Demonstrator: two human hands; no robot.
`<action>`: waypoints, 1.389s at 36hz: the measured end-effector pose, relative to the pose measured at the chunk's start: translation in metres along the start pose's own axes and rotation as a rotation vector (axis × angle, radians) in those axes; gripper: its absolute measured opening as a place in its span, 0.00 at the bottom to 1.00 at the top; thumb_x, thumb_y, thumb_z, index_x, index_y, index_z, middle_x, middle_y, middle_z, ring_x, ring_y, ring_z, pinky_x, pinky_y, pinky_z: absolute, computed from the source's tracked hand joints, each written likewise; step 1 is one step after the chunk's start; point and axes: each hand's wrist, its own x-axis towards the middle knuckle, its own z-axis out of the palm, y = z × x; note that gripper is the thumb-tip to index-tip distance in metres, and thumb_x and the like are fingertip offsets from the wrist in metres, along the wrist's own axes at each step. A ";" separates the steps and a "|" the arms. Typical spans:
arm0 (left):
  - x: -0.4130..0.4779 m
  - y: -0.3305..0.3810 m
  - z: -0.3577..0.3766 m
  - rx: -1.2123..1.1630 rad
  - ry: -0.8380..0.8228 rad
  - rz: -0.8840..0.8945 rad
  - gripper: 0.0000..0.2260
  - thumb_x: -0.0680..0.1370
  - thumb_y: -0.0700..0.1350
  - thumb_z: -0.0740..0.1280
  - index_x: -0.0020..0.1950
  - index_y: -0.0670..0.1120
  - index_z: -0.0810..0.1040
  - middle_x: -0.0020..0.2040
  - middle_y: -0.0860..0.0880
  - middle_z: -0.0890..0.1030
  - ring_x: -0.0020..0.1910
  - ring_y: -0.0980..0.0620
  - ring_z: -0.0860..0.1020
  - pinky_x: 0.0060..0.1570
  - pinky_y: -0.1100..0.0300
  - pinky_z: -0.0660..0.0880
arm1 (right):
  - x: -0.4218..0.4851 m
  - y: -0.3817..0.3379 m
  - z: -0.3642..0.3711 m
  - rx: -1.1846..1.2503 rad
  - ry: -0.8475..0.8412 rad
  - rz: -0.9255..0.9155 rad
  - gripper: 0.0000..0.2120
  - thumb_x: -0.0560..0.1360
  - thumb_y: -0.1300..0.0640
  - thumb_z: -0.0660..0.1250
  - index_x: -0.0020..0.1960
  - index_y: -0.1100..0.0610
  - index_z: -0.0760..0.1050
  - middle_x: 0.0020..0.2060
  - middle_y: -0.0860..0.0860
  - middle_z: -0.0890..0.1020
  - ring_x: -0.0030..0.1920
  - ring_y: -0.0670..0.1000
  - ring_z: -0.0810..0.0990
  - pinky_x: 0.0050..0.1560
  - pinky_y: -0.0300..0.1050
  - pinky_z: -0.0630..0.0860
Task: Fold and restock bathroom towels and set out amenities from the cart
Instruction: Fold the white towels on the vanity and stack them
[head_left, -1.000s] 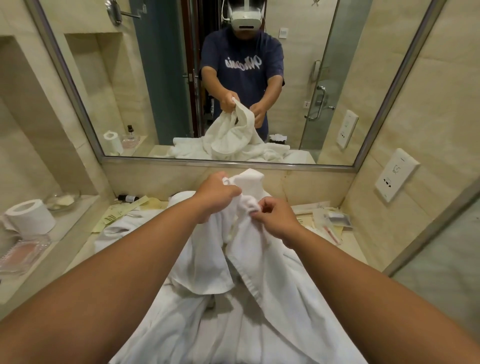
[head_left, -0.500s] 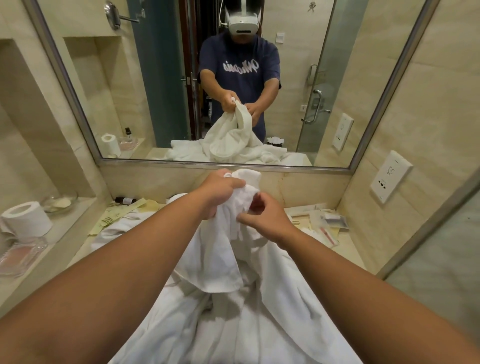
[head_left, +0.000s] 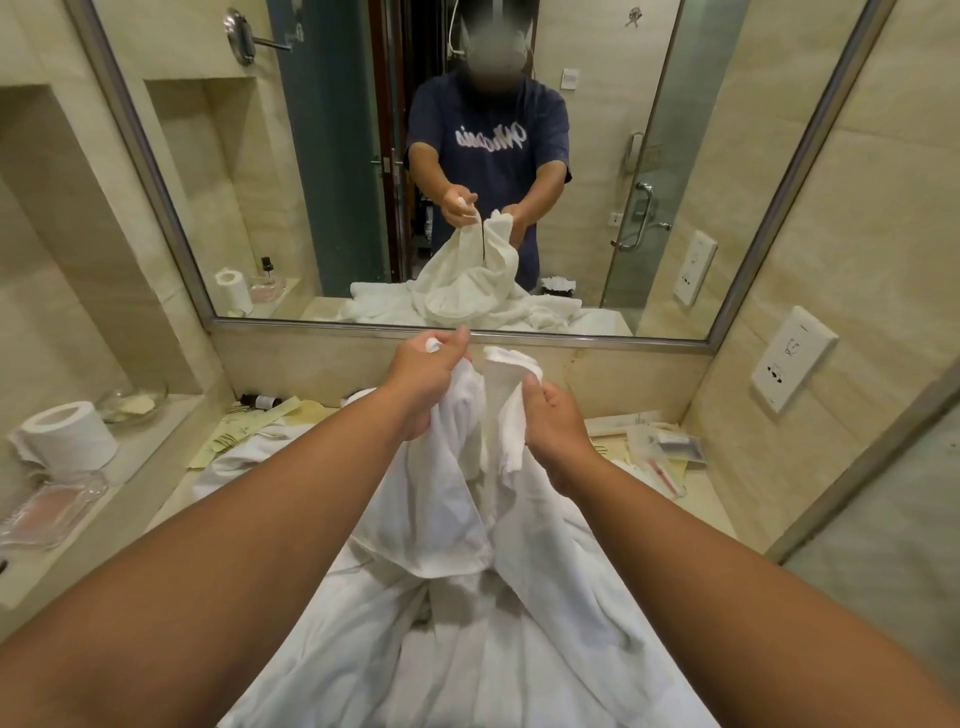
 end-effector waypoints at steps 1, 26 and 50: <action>0.002 -0.001 -0.002 -0.010 0.024 0.006 0.11 0.78 0.57 0.73 0.50 0.50 0.81 0.50 0.47 0.85 0.51 0.47 0.82 0.61 0.47 0.78 | -0.001 -0.002 0.000 -0.021 -0.010 -0.008 0.19 0.86 0.47 0.57 0.38 0.53 0.67 0.31 0.46 0.73 0.30 0.44 0.71 0.32 0.40 0.69; -0.007 0.047 0.007 -0.188 0.110 -0.002 0.29 0.74 0.24 0.57 0.64 0.52 0.78 0.66 0.47 0.72 0.64 0.45 0.70 0.59 0.51 0.75 | -0.017 0.012 0.004 -0.659 -0.391 -0.189 0.20 0.70 0.38 0.76 0.49 0.53 0.86 0.52 0.50 0.71 0.50 0.50 0.78 0.49 0.44 0.76; -0.068 -0.079 -0.005 0.491 -0.216 0.437 0.28 0.62 0.58 0.84 0.58 0.62 0.76 0.66 0.55 0.65 0.68 0.59 0.69 0.57 0.76 0.69 | -0.031 -0.028 -0.002 0.748 -0.174 0.414 0.17 0.85 0.50 0.62 0.64 0.62 0.78 0.49 0.62 0.87 0.46 0.60 0.88 0.42 0.56 0.85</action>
